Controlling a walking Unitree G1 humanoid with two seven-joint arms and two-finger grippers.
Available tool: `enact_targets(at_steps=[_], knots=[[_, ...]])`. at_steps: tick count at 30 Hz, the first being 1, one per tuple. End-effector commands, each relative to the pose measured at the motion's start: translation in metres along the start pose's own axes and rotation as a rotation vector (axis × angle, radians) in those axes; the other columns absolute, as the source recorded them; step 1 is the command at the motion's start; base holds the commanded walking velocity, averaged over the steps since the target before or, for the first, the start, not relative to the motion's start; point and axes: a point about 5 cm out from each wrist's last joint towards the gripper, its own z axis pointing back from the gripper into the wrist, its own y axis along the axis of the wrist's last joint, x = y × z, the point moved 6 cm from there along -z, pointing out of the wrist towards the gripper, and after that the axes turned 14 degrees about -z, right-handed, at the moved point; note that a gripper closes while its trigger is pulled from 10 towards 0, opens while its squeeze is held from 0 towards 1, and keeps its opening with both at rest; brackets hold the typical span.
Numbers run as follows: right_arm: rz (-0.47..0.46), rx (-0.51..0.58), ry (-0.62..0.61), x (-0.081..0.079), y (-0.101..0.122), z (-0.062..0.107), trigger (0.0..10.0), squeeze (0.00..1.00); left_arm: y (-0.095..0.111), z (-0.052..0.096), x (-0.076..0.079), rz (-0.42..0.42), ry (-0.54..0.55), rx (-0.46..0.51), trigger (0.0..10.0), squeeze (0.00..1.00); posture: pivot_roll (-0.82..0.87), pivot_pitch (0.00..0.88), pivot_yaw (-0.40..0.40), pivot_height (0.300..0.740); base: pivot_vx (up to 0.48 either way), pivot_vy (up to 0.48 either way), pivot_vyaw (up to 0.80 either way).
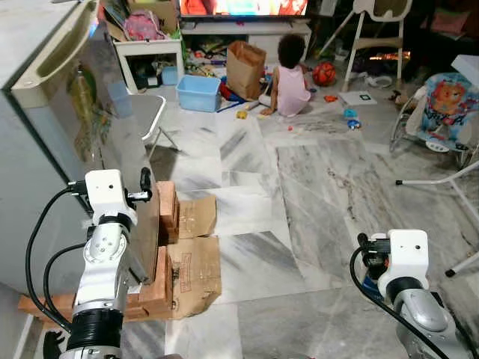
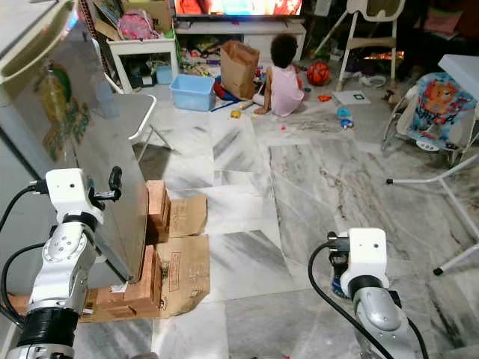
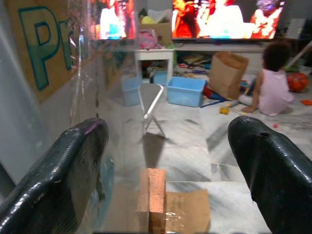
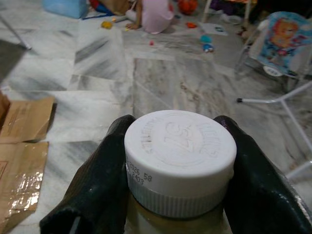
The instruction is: Restocking fridge
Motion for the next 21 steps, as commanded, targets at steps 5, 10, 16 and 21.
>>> enact_targets(at_steps=[5, 10, 16, 21], knots=[[-0.013, 0.044, 0.017, -0.002, 0.013, 0.000, 10.0, 0.00, -0.004, 0.003, -0.012, -0.020, 0.048, -0.029, 10.0, 0.00, -0.01, 0.000, -0.020, 0.740, 0.108, 0.317, 0.00], [-0.008, 0.102, 0.045, -0.008, 0.026, -0.001, 10.0, 0.00, -0.003, 0.022, -0.014, -0.058, 0.019, -0.006, 10.0, 0.00, 0.00, 0.000, -0.015, 0.740, 0.000, 0.000, 0.00], [0.009, 0.145, 0.096, -0.022, 0.036, 0.001, 10.0, 0.00, -0.008, 0.066, 0.003, -0.115, -0.114, 0.003, 10.0, 0.00, 0.03, 0.000, -0.014, 0.740, 0.000, 0.000, 0.00], [-0.010, 0.158, 0.109, -0.025, 0.038, 0.006, 10.0, 0.00, -0.021, 0.093, 0.000, -0.117, -0.126, -0.048, 10.0, 0.00, 0.03, 0.000, -0.016, 0.740, 0.000, 0.000, 0.00]])
